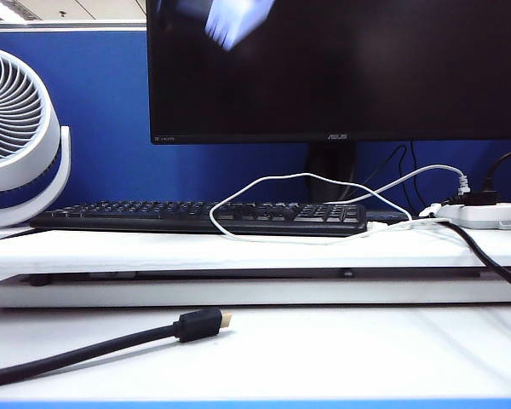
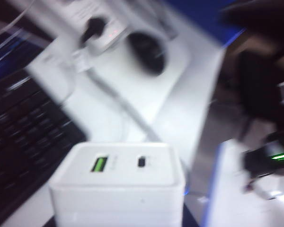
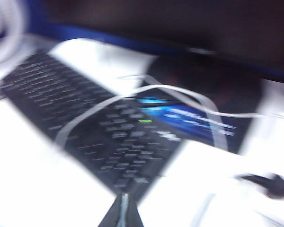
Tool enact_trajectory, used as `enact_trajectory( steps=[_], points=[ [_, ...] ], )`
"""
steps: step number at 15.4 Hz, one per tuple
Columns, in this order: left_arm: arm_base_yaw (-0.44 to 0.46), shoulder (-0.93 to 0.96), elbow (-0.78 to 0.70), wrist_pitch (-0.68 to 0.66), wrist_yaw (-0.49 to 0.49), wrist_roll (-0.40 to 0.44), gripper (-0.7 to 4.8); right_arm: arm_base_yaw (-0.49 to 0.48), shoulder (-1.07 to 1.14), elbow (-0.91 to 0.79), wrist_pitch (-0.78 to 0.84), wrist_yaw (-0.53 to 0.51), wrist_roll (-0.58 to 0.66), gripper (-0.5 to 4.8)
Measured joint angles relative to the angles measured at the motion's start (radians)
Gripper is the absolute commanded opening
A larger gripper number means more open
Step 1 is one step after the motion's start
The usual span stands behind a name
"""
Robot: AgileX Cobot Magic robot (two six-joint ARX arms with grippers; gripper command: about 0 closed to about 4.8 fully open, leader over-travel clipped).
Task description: Pick up the Type-C charging cable and the charging base, insert one end of the Type-C charger into the corresponding slot on the base, and finally place the plugged-in charger back on the table.
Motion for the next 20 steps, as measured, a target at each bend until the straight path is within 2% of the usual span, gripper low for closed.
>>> enact_trajectory(
  steps=[2, 4, 8, 10, 14, 15, 16, 17, 18, 20],
  points=[
    [0.000, -0.005, 0.022, -0.002, 0.098, -0.018, -0.06, -0.050, 0.003, 0.000, -0.003, 0.001, 0.000, -0.02],
    [-0.001, -0.033, 0.057, -0.007, 0.103, -0.027, -0.06, -0.061, 0.038, 0.004, -0.009, 0.031, -0.019, -0.02],
    [-0.001, -0.067, 0.134, 0.039, 0.107, -0.108, -0.06, -0.057, 0.151, 0.004, -0.023, 0.003, -0.080, -0.01],
    [-0.001, -0.092, 0.168, 0.093, 0.108, -0.172, -0.06, -0.055, 0.259, 0.005, -0.025, -0.030, -0.217, -0.01],
    [0.000, -0.140, 0.179, 0.226, 0.109, -0.329, -0.06, -0.055, 0.411, 0.004, -0.028, -0.031, -0.614, 0.02],
    [0.000, -0.149, 0.179, 0.256, 0.109, -0.353, -0.06, -0.055, 0.446, 0.004, -0.028, -0.028, -0.706, 0.57],
    [0.000, -0.156, 0.179, 0.272, 0.110, -0.359, -0.06, -0.055, 0.480, 0.004, -0.026, -0.024, -0.776, 0.81],
    [0.000, -0.159, 0.179, 0.279, 0.110, -0.361, -0.06, -0.055, 0.503, 0.004, -0.017, -0.024, -0.813, 0.99],
    [0.000, -0.160, 0.179, 0.282, 0.110, -0.362, -0.06, -0.055, 0.526, 0.004, 0.000, -0.023, -0.840, 1.43],
    [0.000, -0.161, 0.179, 0.281, 0.110, -0.362, -0.06, -0.055, 0.567, 0.004, 0.054, -0.023, -0.867, 1.64]
  ],
)
